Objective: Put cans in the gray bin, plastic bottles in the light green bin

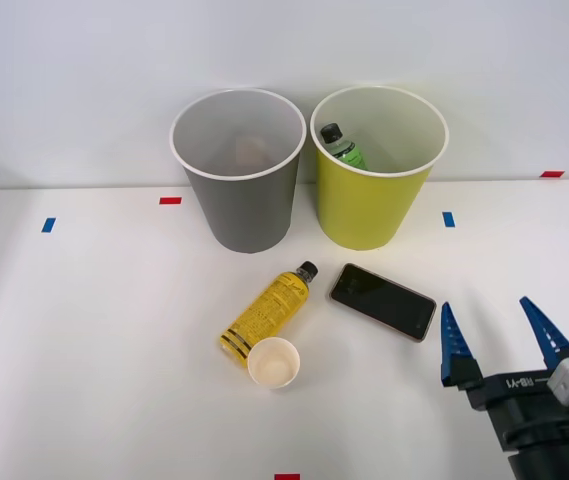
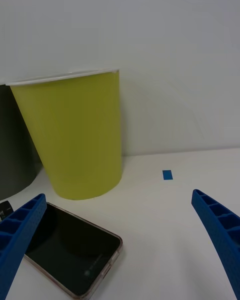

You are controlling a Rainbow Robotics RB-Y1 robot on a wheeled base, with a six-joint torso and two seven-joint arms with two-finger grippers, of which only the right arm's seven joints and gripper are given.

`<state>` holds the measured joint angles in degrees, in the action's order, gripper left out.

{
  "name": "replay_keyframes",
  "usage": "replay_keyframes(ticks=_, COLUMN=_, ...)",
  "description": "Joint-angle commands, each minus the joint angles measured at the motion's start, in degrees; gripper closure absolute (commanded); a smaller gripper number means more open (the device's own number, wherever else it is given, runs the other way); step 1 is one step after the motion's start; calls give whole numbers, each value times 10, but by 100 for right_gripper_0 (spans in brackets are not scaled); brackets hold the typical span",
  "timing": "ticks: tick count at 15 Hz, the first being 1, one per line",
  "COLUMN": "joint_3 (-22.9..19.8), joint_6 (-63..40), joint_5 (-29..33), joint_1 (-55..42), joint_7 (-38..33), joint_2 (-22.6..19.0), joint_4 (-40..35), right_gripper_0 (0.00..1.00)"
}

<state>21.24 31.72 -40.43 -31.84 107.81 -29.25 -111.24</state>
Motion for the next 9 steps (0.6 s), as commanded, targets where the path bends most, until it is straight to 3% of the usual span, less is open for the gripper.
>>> replay_keyframes(ticks=1, joint_3=14, joint_6=26, joint_5=3, joint_1=-20, joint_7=-3, joint_2=-1, joint_4=18, right_gripper_0=0)
replay_keyframes(ticks=9, joint_3=-9, joint_6=28, joint_5=47, joint_1=-72, joint_7=-9, joint_2=21, joint_4=18, right_gripper_0=0)
